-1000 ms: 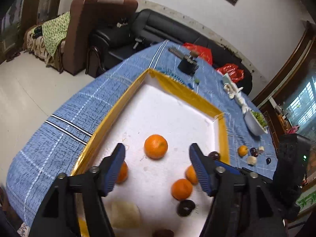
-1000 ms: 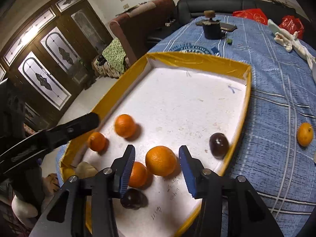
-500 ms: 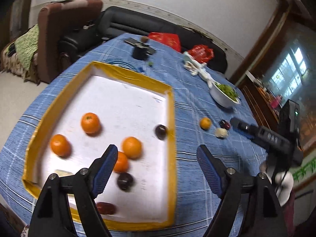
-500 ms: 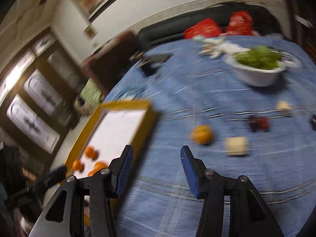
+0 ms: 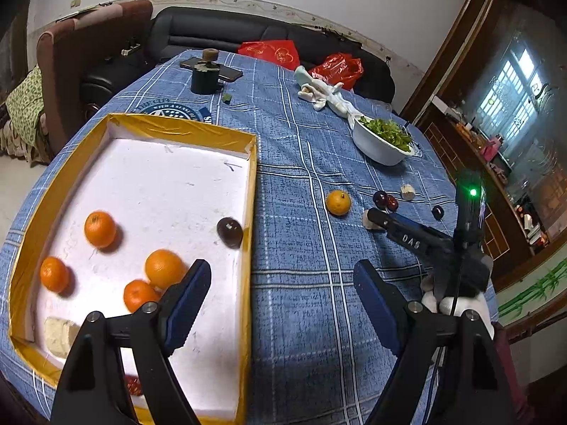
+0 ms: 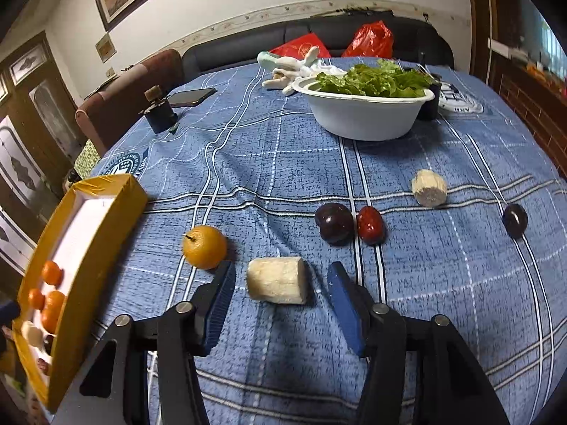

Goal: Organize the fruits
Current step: 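Move both tools back to the table fruit, then grasp a yam piece with the right tool while the left tool grasps a yellow fruit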

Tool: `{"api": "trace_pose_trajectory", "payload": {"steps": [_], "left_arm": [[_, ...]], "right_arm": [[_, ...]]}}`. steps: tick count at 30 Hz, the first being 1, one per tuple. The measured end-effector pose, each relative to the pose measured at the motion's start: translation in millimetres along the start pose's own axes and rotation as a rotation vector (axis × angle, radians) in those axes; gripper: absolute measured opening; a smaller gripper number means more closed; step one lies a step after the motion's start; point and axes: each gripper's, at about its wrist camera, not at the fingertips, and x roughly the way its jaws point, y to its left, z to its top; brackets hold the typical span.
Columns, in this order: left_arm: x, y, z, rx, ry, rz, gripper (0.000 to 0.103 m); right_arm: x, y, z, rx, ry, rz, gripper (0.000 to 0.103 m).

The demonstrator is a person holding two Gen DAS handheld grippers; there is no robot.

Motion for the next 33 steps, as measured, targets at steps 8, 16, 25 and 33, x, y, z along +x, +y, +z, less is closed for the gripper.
{"api": "trace_pose_trajectory", "payload": {"steps": [8, 16, 25, 33], "left_arm": [[54, -32, 22, 0.040, 0.074, -0.010, 0.082], [132, -73, 44, 0.107, 0.130, 0.000, 0.081], [173, -108, 39, 0.310, 0.086, 0.170, 0.032], [108, -82, 39, 0.174, 0.004, 0.091, 0.032]], "right_arm": [[-5, -4, -7, -0.007, -0.031, 0.037, 0.036], [-32, -38, 0, 0.118, -0.101, 0.076, 0.036], [-29, -52, 2, 0.182, -0.080, 0.110, 0.037], [-29, -51, 1, 0.200, -0.081, 0.195, 0.037]]}}
